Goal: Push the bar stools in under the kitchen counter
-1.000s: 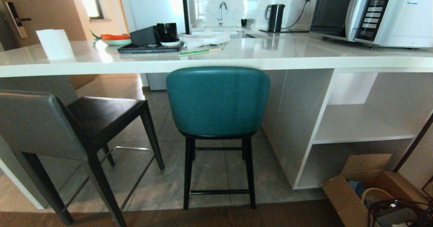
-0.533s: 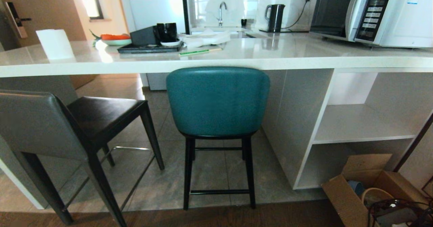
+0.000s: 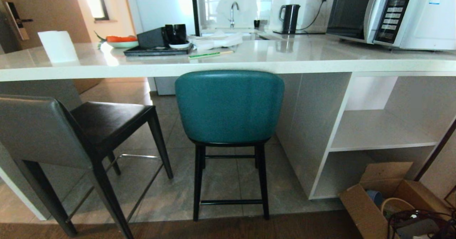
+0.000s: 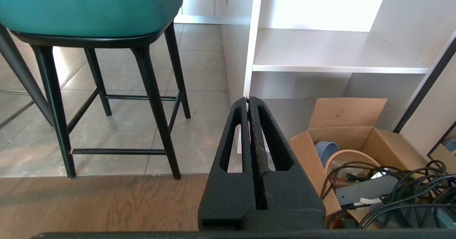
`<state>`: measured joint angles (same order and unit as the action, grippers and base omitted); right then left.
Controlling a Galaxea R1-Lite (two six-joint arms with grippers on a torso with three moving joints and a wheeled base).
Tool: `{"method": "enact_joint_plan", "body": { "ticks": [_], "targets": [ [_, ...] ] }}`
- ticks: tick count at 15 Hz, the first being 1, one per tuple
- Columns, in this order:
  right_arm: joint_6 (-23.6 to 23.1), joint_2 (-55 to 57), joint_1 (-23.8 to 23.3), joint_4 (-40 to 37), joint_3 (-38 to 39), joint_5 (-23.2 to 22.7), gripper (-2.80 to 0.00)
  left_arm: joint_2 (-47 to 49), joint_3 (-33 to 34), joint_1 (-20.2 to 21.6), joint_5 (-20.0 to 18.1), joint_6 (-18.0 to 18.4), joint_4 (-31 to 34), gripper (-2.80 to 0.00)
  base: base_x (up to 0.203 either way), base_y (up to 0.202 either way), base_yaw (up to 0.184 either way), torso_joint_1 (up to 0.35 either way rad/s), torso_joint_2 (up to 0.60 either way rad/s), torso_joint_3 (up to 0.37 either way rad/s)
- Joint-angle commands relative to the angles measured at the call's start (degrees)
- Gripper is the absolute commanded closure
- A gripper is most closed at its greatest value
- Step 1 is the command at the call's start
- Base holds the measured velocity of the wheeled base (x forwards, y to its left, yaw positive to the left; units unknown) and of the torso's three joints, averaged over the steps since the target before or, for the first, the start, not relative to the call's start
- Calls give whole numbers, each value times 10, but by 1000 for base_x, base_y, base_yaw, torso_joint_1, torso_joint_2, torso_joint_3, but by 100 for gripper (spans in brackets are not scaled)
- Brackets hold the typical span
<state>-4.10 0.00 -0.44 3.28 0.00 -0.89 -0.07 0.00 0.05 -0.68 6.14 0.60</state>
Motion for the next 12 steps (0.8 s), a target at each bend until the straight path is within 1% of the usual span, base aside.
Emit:
{"method": "enact_joint_plan", "body": {
  "ticks": [1, 9, 12],
  "targets": [
    [1, -1, 0, 1, 14, 0, 0, -1, 2, 0, 0, -1, 0, 0, 0, 0, 0, 0, 0, 0],
    [0, -1, 0, 1, 14, -2, 0, -1, 2, 0, 0, -3, 0, 0, 0, 0, 0, 0, 0, 0],
    [-5, -1, 0, 0, 14, 4, 0, -1, 2, 0, 0, -3, 0, 0, 0, 0, 0, 0, 0, 0]
  ]
}}
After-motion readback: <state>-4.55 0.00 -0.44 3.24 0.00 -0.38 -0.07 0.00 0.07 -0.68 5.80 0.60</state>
